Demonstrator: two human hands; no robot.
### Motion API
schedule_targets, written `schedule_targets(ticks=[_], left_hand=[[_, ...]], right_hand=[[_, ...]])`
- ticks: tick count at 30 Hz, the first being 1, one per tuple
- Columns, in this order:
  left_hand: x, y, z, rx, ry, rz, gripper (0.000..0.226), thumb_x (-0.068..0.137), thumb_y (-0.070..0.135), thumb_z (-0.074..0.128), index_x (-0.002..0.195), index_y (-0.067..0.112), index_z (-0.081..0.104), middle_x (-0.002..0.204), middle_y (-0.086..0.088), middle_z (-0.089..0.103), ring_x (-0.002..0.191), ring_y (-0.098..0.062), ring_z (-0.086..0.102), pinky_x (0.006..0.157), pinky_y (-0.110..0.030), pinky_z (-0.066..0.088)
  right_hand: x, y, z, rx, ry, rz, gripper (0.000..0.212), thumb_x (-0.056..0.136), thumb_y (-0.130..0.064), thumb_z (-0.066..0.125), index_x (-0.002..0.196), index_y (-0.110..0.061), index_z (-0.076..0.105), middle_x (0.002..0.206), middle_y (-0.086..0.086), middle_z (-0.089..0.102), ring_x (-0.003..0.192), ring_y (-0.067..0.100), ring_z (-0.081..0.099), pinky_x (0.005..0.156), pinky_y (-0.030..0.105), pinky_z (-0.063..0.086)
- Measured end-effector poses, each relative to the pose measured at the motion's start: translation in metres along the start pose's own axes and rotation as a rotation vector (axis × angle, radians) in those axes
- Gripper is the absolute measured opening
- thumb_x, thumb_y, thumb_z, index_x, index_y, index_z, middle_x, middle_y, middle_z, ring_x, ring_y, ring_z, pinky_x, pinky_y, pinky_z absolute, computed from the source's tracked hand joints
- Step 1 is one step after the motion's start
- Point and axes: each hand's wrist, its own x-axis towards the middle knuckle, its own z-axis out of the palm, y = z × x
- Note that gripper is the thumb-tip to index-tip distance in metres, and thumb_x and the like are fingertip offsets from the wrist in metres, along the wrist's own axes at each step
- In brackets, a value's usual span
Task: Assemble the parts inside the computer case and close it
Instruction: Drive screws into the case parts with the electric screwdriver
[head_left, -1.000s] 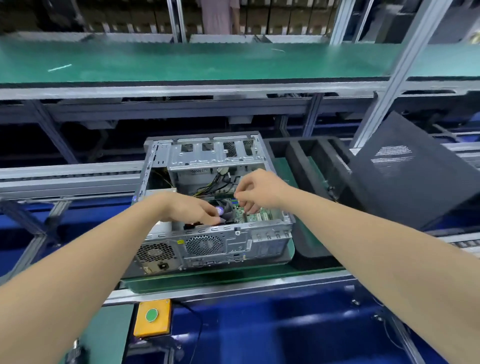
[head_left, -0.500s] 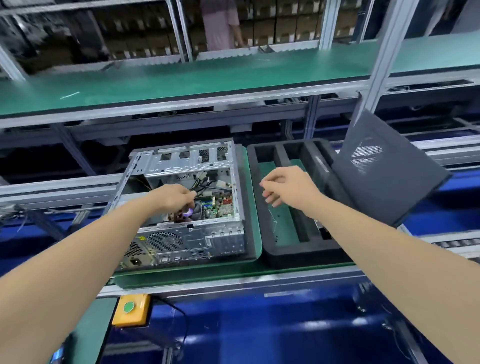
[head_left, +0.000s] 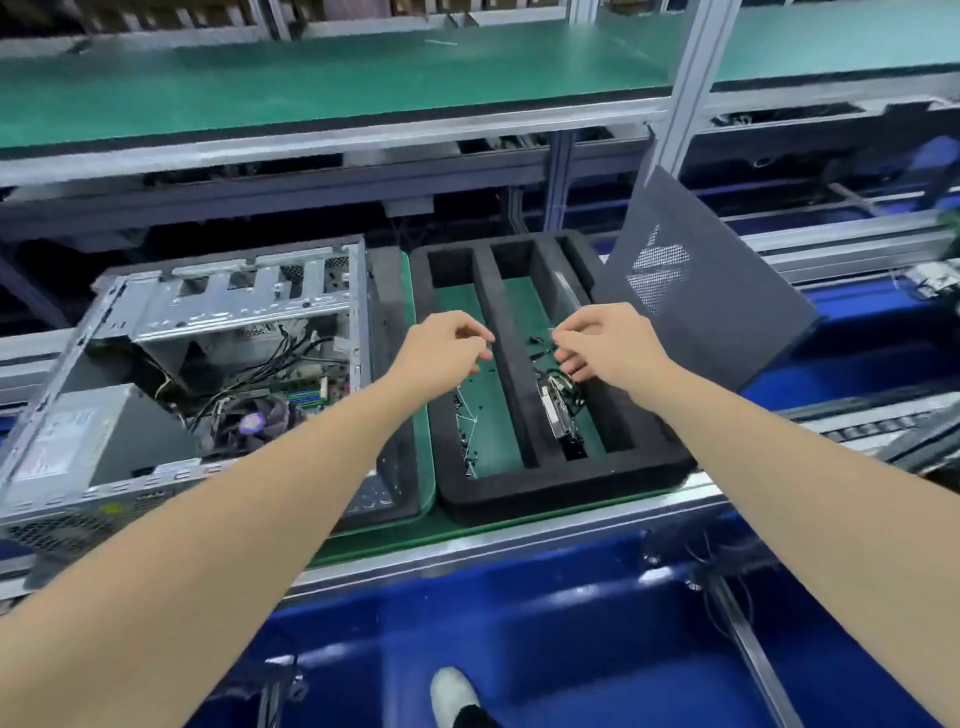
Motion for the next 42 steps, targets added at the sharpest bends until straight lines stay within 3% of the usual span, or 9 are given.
schedule_targets(ticks=[7,12,19,24,32,34,37,39,42], left_hand=[[0.048,-0.022,0.07,-0.166,0.062,-0.161,0.032,0.09,0.011,0.044,0.086,0.033,0.067,0.096,0.008,0.074,0.081,-0.013,0.067,0.066,-0.029,0.053],[0.069,-0.038,0.073,-0.197,0.32,-0.253,0.043,0.086,0.004,0.036,0.087,0.036,0.064,0.101,0.011,0.07,0.07,-0.011,0.062,0.05,-0.021,0.04],[0.072,-0.087,0.081,-0.13,0.67,-0.273,0.053,0.081,-0.02,0.036,0.102,0.014,0.07,0.102,0.0,0.069,0.093,-0.013,0.062,0.066,0.003,0.037],[0.076,-0.109,0.076,0.094,0.701,-0.183,0.054,0.081,-0.021,0.038,0.1,0.015,0.073,0.102,0.001,0.067,0.095,-0.014,0.06,0.082,-0.008,0.037],[0.13,-0.117,0.057,0.185,0.742,0.0,0.04,0.09,-0.017,0.047,0.101,0.011,0.072,0.102,0.001,0.07,0.094,-0.007,0.062,0.084,-0.001,0.037],[0.142,-0.124,0.055,0.17,0.737,0.003,0.039,0.09,-0.016,0.047,0.102,0.012,0.072,0.103,0.002,0.071,0.096,-0.009,0.064,0.086,-0.007,0.042],[0.154,-0.13,0.058,0.167,0.712,0.002,0.044,0.087,-0.018,0.047,0.101,0.014,0.072,0.102,0.004,0.07,0.095,-0.009,0.064,0.087,-0.013,0.047],[0.157,-0.132,0.061,0.185,0.683,-0.007,0.052,0.082,-0.022,0.046,0.102,0.018,0.072,0.103,0.008,0.068,0.096,-0.008,0.062,0.084,-0.007,0.043],[0.158,-0.137,0.062,0.18,0.675,-0.033,0.057,0.08,-0.023,0.045,0.102,0.023,0.07,0.104,0.013,0.065,0.096,-0.005,0.06,0.079,-0.007,0.043]], right_hand=[[0.041,0.04,-0.007,-0.152,0.059,0.096,0.012,0.093,-0.019,0.072,0.083,-0.023,0.078,0.075,-0.001,0.078,0.069,0.012,0.076,0.07,0.032,0.066],[0.076,0.042,0.008,-0.143,0.039,0.071,0.013,0.092,-0.02,0.072,0.082,-0.024,0.078,0.073,-0.006,0.078,0.073,0.013,0.077,0.081,0.039,0.065],[0.136,0.04,0.06,-0.14,-0.126,0.011,0.019,0.093,-0.017,0.07,0.078,-0.025,0.077,0.072,-0.005,0.077,0.074,0.015,0.076,0.086,0.042,0.064],[0.176,0.049,0.092,-0.173,-0.2,-0.01,0.023,0.097,-0.016,0.068,0.078,-0.026,0.076,0.073,-0.004,0.077,0.08,0.015,0.077,0.083,0.039,0.064],[0.23,0.053,0.133,-0.136,-0.264,0.049,0.035,0.104,0.0,0.049,0.132,-0.005,0.068,0.131,0.012,0.068,0.113,0.026,0.07,0.101,0.038,0.058],[0.24,0.048,0.143,-0.249,-0.337,0.046,0.035,0.103,0.0,0.045,0.131,-0.007,0.066,0.129,0.011,0.064,0.108,0.029,0.066,0.091,0.037,0.058],[0.252,0.048,0.163,-0.535,-0.493,0.041,0.018,0.102,-0.002,0.04,0.088,-0.01,0.046,0.089,0.006,0.046,0.066,0.023,0.039,0.053,0.03,0.035],[0.254,0.046,0.178,-0.67,-0.543,0.045,0.009,0.103,-0.005,0.043,0.102,-0.005,0.052,0.096,0.013,0.049,0.074,0.028,0.046,0.061,0.032,0.038],[0.257,0.05,0.205,-0.826,-0.437,-0.045,0.033,0.108,-0.018,0.045,0.135,0.0,0.05,0.131,0.019,0.052,0.12,0.034,0.052,0.097,0.035,0.039]])
